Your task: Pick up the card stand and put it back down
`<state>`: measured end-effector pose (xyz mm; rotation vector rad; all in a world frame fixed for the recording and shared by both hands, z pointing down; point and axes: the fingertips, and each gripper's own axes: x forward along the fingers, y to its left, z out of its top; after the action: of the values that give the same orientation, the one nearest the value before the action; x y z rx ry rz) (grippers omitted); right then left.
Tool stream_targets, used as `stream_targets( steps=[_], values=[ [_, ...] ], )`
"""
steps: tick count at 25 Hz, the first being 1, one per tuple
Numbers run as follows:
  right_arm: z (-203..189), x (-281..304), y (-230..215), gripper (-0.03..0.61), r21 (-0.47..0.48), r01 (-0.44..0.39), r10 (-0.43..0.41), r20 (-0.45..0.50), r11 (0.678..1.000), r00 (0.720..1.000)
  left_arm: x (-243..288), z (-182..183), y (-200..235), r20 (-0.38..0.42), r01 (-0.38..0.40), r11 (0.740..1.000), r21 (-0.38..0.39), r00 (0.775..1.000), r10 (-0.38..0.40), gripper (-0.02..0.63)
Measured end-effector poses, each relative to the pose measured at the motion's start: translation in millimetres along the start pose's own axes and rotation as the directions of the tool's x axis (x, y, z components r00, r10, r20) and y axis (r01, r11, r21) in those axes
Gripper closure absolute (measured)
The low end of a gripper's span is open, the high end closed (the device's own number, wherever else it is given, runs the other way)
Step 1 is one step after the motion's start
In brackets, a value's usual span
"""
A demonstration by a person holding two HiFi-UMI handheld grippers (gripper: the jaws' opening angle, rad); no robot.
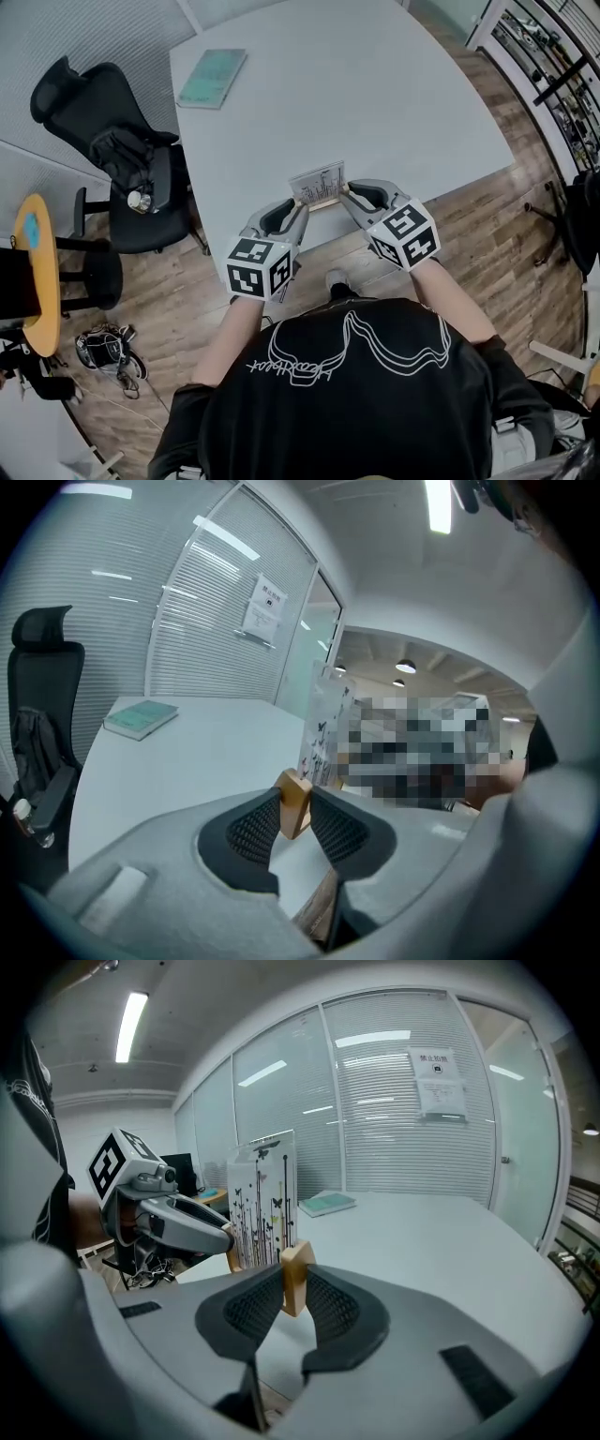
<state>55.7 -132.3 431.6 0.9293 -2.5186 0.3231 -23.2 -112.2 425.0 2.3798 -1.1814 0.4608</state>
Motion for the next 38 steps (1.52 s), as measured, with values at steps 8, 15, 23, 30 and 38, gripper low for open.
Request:
stream_targets(
  steps=[8,15,23,30,38],
  values=[
    [-13,41,-31,0.500,0.016,-0.035,0.036,-0.035,0.999,0.999,38,-7,30,-0.049,-0.032,0.999,-0.032,0.998,0.030,0.508],
    [-32,64,-51,0.500,0.012,-0.053,0.054,-0.084,0.999,0.995,68,-22,43,-0.094,-0.036,0.997,-0.064,0.995,0.030,0.509],
    [-58,85,-62,0.500,0.021,-0.060,0.063,-0.133,0.998,0.989,94,-47,57,-0.140,-0.034,0.998,-0.046,0.990,0.027,0.512],
    [-74,96,-66,0.500,0.031,-0.060,0.064,-0.166,0.998,0.984,106,-60,64,-0.172,-0.032,0.998,-0.056,0.985,0.022,0.512],
    [-84,104,-68,0.499,0.038,-0.069,0.075,-0.188,0.997,0.979,112,-69,70,-0.179,-0.038,0.997,-0.068,0.984,0.026,0.514]
  ],
)
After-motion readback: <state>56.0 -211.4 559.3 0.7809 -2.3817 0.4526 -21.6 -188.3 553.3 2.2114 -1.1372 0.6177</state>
